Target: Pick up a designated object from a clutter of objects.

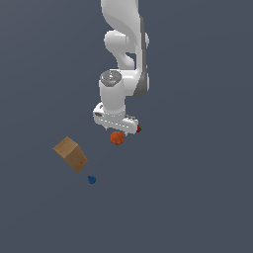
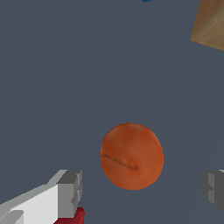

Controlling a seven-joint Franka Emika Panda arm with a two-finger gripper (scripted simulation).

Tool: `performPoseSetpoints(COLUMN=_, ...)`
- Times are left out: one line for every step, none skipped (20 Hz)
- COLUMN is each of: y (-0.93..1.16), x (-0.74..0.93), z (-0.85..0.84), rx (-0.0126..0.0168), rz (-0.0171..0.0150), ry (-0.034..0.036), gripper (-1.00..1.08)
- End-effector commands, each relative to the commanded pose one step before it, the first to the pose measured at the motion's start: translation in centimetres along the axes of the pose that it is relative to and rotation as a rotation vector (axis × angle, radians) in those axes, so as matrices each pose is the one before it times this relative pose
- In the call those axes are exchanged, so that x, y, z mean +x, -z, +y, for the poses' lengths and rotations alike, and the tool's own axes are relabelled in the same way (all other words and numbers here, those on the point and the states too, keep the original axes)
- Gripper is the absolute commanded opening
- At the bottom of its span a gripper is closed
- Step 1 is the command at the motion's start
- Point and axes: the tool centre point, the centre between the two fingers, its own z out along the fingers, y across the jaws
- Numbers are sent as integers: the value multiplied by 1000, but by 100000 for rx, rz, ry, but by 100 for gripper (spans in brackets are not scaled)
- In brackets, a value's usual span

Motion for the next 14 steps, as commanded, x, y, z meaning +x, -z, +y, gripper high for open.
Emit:
performPoseSetpoints(y=-387, x=-237, z=166, rx=-29, rz=47, ry=-849, gripper=100)
performPoseSetpoints(y=-61, x=-40, z=24, rx=-8, rz=-8, ry=-119, gripper=100)
performPoseSetpoints(y=-21, x=-12, z=12, rx=-3, rz=-3, ry=-49, gripper=100)
performPoseSetpoints(y=93, x=53, z=-39, rx=-9, rz=-76, ry=247, gripper=100)
performPoseSetpoints(y=-28, x=-2, z=0, rx=0, rz=0, ry=0, gripper=100)
performPoseSetpoints(y=-82, x=-5, z=0, rx=0, rz=0, ry=0, gripper=100)
performPoseSetpoints(y=-137, x=-8, z=0, rx=0, rz=0, ry=0, gripper=100)
performPoseSetpoints(y=-191, x=-11, z=-1, rx=0, rz=0, ry=0, gripper=100)
performPoseSetpoints(y=-244, x=-14, z=-1, rx=0, rz=0, ry=0, gripper=100)
performPoseSetpoints(y=-289, x=-10, z=28, rx=-8, rz=20, ry=-66, gripper=100)
performPoseSetpoints(y=-348, x=-18, z=-1, rx=0, rz=0, ry=0, gripper=100)
performPoseSetpoints(y=-397, x=-19, z=-2, rx=0, rz=0, ry=0, gripper=100)
performPoseSetpoints(y=-437, x=-13, z=27, rx=-8, rz=20, ry=-66, gripper=100)
performPoseSetpoints(y=-492, x=-18, z=-4, rx=0, rz=0, ry=0, gripper=100)
